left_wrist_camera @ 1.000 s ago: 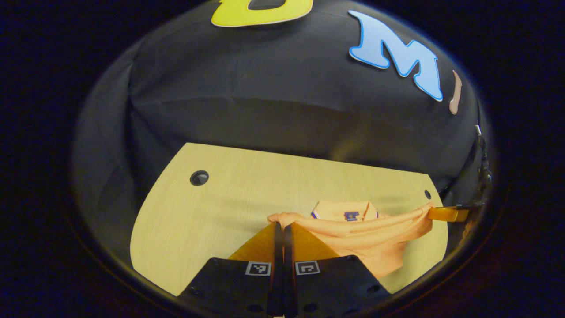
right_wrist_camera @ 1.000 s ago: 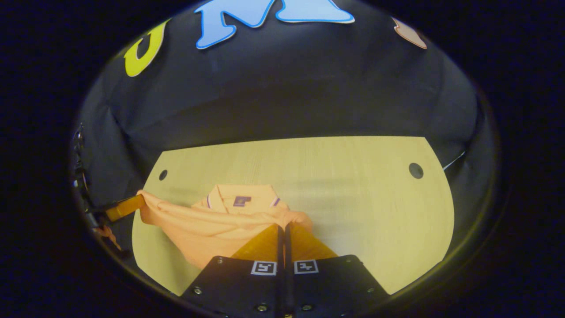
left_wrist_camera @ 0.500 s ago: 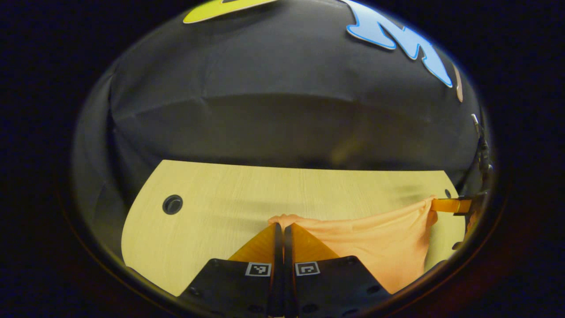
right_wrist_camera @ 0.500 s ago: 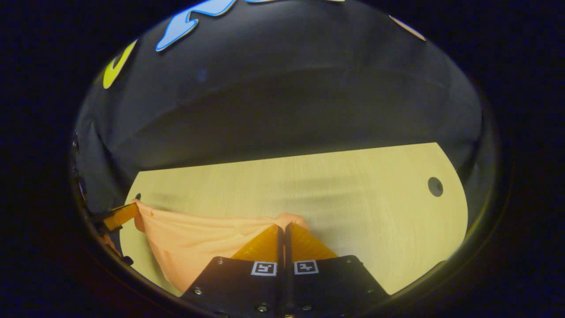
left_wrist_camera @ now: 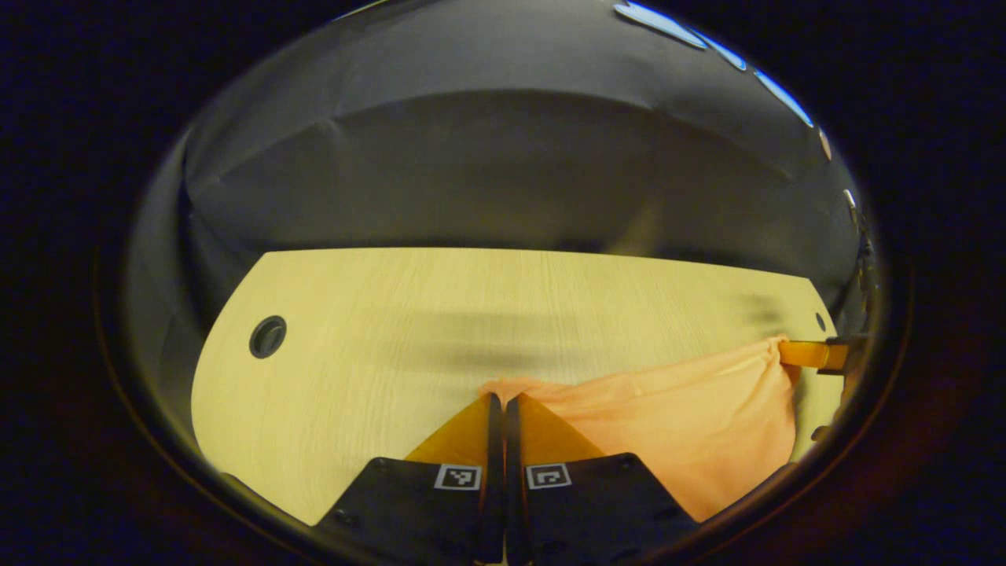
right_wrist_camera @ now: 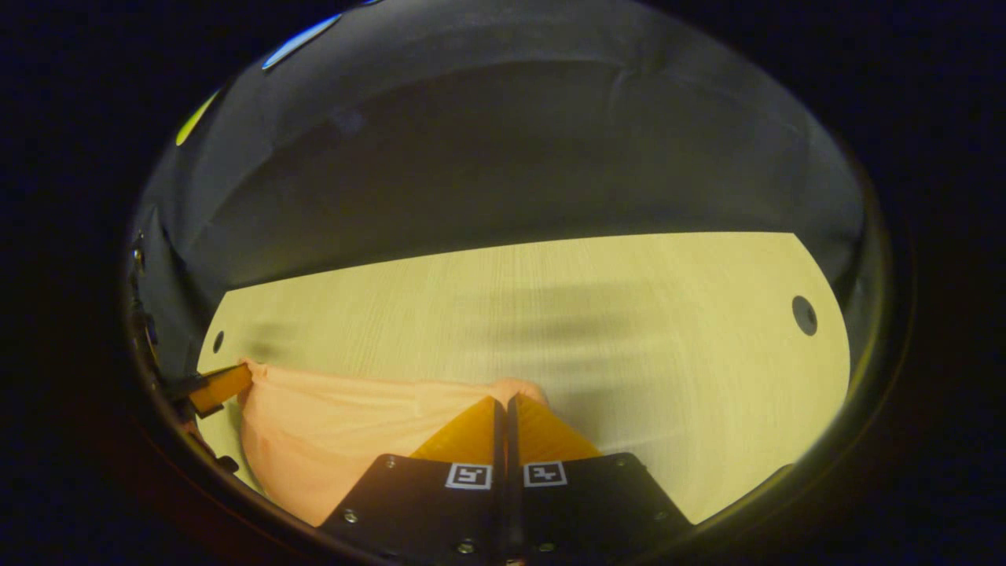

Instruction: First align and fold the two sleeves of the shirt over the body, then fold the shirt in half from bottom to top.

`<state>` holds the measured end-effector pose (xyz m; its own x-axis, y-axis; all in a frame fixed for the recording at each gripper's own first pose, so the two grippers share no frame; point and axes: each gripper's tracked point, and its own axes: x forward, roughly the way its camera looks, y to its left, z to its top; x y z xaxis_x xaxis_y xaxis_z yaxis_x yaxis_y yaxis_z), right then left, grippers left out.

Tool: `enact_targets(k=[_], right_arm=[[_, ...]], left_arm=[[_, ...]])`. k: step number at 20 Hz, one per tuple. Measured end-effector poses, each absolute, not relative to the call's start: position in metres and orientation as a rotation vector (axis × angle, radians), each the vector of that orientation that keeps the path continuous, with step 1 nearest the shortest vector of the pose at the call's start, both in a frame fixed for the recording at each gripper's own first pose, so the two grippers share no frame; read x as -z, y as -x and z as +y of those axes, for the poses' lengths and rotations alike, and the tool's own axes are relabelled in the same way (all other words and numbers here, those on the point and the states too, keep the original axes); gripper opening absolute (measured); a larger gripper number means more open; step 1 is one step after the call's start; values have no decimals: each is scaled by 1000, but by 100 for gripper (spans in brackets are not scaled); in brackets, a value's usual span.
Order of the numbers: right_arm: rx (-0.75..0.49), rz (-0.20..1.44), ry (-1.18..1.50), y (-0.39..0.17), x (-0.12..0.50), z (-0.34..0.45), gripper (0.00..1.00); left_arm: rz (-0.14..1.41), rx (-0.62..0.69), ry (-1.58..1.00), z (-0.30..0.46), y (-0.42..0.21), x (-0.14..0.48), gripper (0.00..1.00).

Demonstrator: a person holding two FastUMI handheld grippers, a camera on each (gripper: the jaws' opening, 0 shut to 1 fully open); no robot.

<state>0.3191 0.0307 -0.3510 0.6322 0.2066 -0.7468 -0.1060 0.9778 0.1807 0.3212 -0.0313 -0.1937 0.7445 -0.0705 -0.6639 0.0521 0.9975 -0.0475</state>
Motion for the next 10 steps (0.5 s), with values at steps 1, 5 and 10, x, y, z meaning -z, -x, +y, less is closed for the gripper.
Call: enact_targets(k=[1,5,10], right_arm=[[-184,866,-125,-320,354,30,4],[-187,856,-117,-311,348,32,33],[-184,813,-96,-290,322,28,39]], left_arm=[[725,77,34,-33,-321,191,10],[701,71,59,-35,-314,177,48],[656,85,39,-43,-281,136,61]])
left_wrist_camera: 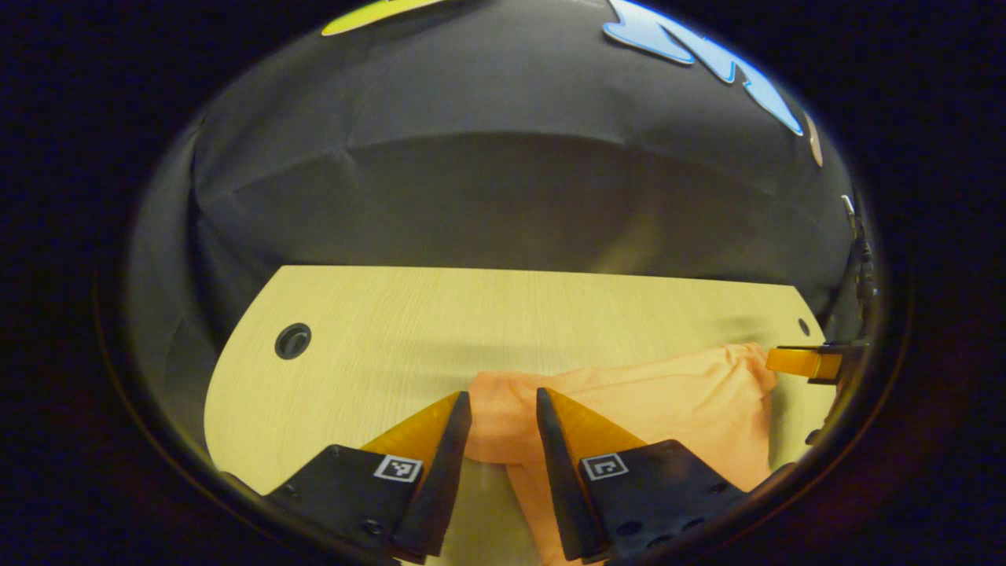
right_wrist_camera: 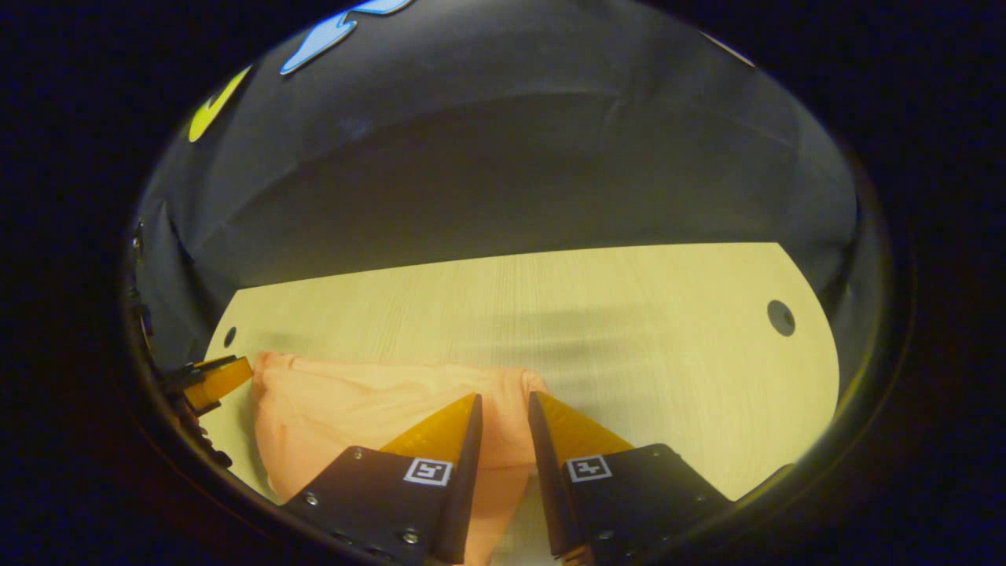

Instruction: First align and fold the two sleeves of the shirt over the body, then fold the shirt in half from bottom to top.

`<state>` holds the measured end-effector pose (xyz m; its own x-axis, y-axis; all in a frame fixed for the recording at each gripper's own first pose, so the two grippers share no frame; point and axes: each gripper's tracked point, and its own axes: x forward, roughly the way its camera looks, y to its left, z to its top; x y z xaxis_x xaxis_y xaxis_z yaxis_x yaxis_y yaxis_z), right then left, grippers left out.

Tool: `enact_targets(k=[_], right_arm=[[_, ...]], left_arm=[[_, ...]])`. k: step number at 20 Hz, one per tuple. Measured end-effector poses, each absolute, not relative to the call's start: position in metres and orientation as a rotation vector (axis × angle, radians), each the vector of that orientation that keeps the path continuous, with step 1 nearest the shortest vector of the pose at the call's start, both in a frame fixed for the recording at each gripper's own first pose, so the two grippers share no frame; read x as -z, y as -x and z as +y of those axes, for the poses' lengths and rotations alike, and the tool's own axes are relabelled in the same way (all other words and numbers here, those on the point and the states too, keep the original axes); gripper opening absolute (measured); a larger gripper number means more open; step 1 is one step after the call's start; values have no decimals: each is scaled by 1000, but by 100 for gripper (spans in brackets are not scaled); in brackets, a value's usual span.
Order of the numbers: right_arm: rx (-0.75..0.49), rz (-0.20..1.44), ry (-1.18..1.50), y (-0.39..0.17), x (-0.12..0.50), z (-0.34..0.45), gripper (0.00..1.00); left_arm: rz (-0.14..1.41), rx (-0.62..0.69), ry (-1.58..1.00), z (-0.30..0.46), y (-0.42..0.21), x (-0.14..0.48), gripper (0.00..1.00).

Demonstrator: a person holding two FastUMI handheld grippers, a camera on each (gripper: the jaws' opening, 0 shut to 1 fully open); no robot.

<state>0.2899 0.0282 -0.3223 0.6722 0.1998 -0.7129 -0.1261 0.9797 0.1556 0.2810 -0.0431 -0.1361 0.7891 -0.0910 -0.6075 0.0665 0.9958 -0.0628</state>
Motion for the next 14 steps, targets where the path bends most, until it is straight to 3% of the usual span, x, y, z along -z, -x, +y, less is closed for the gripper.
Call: enact_targets(k=[1,4,5,6,7,11,12,14], right_arm=[[-188,809,-101,-282,314,28,39],[-202,785,-106,-260,277,23,39],[-209,773,-108,-247,265,22,39],[-215,758,-109,-234,250,20,39],[-220,740,-110,-222,234,21,38],[-242,650,-117,-177,164,29,39],[-248,622,-116,-164,149,29,38],[-258,560,-103,-141,118,30,38]], left_arm=[[645,88,38,-45,-271,125,65],[604,98,57,-62,-239,79,55],[588,101,65,-65,-227,63,60],[572,102,64,-69,-216,47,55],[550,104,59,-71,-204,30,60],[468,116,43,-85,-149,-34,60],[447,118,39,-87,-135,-49,64],[408,119,26,-86,-106,-76,59]])
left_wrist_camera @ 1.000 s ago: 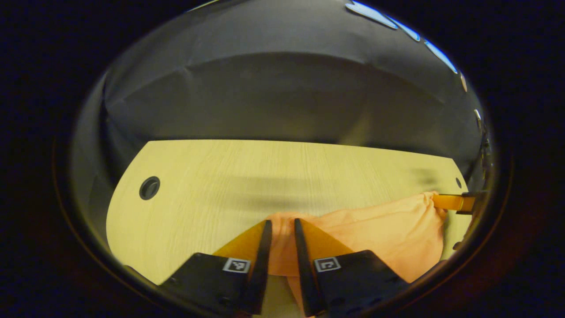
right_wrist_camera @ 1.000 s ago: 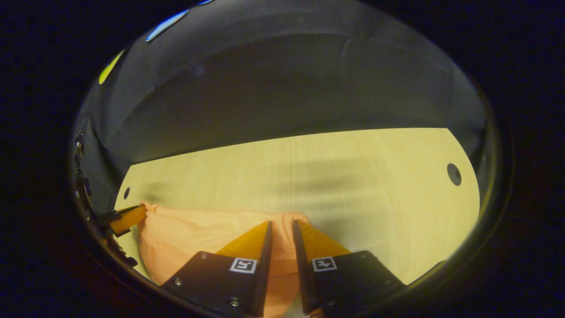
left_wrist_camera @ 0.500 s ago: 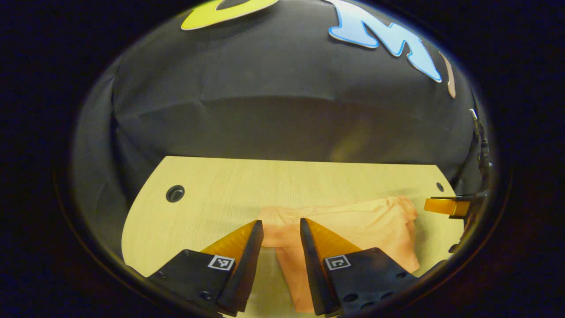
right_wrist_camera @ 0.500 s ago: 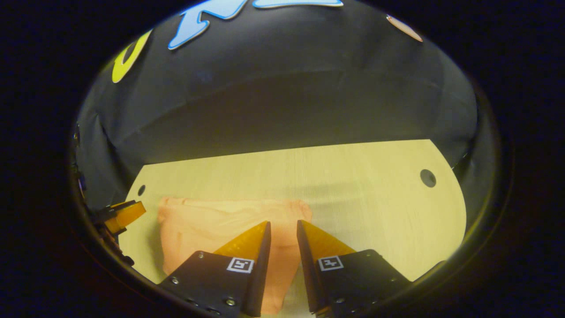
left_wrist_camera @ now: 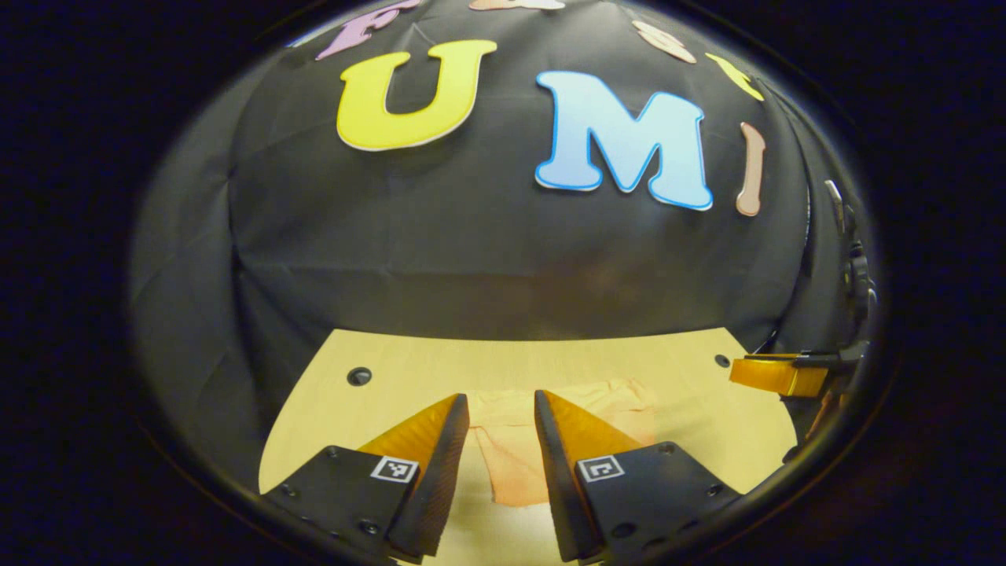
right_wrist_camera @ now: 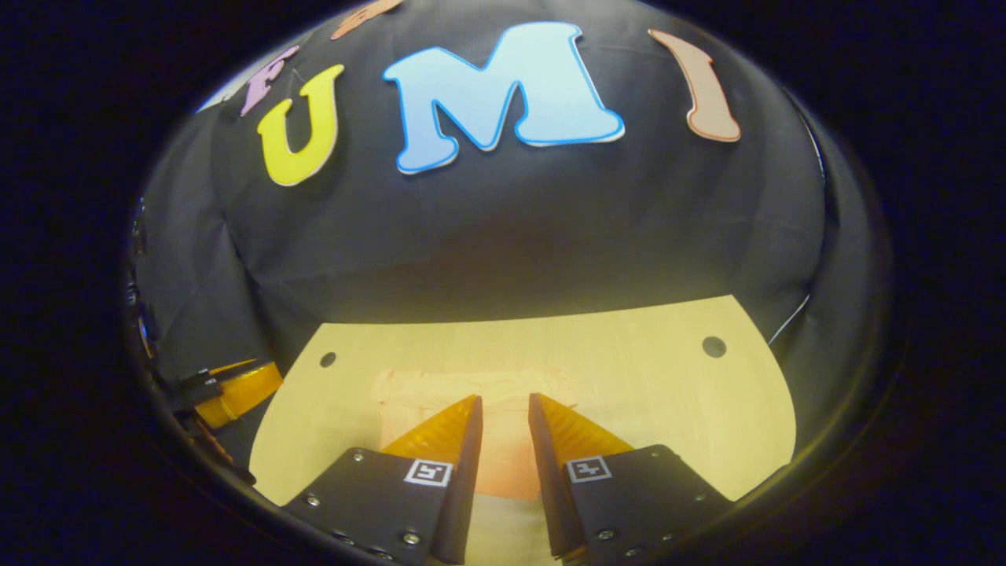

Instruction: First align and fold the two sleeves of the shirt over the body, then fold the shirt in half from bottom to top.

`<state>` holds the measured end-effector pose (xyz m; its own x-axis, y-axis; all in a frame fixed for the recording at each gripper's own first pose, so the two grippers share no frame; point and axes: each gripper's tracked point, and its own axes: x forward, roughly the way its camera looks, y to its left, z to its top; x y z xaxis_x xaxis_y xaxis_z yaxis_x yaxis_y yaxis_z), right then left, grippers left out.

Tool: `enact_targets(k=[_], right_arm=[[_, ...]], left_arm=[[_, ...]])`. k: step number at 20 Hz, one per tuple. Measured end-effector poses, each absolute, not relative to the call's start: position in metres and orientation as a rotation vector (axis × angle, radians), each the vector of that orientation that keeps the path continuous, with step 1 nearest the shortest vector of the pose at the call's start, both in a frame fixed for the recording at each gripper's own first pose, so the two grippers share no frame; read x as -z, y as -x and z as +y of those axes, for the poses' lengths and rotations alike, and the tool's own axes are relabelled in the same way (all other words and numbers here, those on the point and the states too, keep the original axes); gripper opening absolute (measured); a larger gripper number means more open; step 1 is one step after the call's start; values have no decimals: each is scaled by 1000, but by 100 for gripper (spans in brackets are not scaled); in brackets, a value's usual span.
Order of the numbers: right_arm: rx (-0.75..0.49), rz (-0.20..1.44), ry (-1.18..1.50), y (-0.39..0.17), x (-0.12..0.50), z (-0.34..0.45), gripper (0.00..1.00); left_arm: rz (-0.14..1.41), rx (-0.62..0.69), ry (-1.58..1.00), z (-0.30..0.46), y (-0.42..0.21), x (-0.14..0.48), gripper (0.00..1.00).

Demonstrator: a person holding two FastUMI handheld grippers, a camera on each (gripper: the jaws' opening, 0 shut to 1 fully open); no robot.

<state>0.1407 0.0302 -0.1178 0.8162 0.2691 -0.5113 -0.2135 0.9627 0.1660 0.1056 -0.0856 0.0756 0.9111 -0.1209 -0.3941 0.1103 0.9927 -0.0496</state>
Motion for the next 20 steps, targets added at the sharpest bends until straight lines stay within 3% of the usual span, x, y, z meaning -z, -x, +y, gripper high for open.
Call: enact_targets(k=[4,5,6,11,14,15,16,20], right_arm=[[-267,439,-94,-92,63,33,38],[-271,422,-99,-79,55,35,38],[-274,408,-104,-66,47,36,38],[-282,352,-121,-20,39,44,38],[-278,309,-121,-1,37,47,38],[-275,300,-114,4,38,49,34],[-271,289,-107,10,36,50,38],[-237,261,-104,20,32,54,38]], left_arm=[[329,128,32,-85,-49,-121,64],[324,134,31,-86,-35,-123,59],[328,139,29,-87,-21,-126,64],[299,133,54,-78,34,-139,59],[253,130,61,-67,52,-151,59],[242,132,55,-63,54,-153,55],[232,131,47,-57,57,-155,64],[200,163,26,-55,61,-167,59]])
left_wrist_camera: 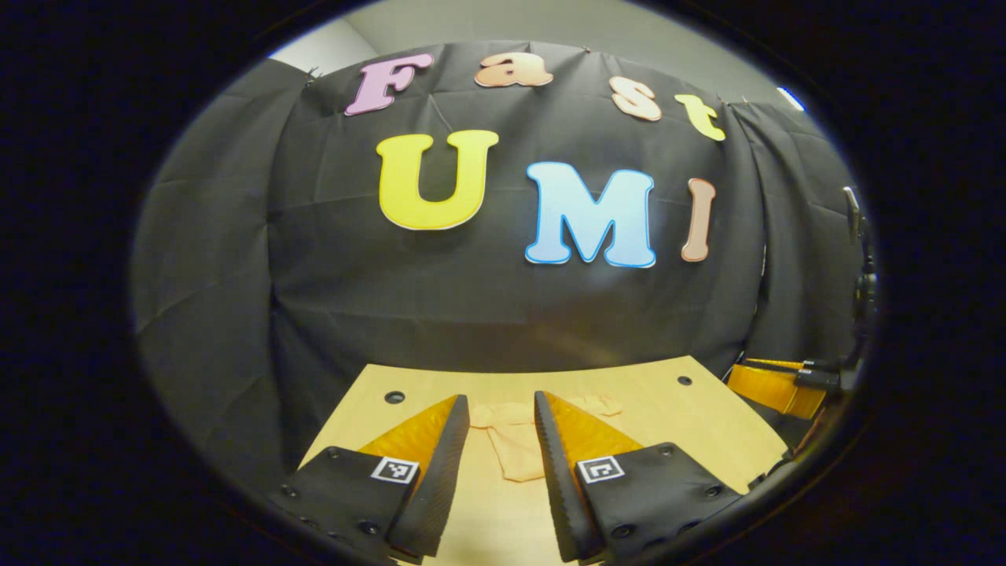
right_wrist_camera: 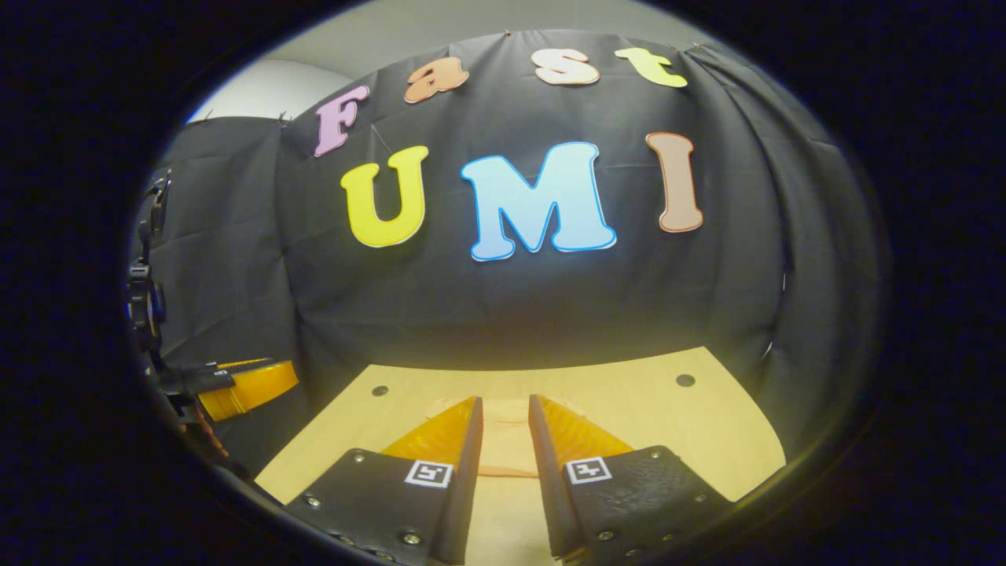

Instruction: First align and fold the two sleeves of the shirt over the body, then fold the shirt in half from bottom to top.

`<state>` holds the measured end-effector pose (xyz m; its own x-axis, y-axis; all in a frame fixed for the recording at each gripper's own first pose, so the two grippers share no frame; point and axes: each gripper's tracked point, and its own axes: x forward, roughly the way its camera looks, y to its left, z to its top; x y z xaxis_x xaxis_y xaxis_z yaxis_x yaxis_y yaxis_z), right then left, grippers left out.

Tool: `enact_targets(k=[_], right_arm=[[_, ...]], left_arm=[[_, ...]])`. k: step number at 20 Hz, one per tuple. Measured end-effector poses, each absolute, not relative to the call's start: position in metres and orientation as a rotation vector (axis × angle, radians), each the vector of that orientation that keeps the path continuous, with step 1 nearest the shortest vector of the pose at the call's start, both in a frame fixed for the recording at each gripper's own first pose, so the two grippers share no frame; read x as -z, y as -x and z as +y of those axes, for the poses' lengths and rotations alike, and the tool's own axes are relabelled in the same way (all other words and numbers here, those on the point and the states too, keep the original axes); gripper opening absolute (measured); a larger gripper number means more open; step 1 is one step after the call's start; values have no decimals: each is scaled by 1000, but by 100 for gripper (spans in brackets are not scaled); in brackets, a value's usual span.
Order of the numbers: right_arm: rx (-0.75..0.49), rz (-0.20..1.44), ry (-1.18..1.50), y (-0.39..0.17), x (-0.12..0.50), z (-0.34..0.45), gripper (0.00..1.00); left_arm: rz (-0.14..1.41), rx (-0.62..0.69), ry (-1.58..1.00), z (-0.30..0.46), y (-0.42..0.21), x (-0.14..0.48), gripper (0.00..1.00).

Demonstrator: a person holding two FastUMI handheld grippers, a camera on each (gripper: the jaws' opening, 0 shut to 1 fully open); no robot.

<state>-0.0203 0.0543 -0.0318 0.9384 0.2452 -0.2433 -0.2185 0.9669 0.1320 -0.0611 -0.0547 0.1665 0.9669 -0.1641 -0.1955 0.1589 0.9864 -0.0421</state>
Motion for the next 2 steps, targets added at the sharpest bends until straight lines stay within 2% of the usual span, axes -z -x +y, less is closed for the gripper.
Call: enact_targets(k=[1,2], right_arm=[[-220,252,-105,22,31,53,38],[-203,242,-107,25,28,51,38]], left_arm=[[194,183,20,-57,63,-167,64],[191,204,10,-61,64,-168,55]])
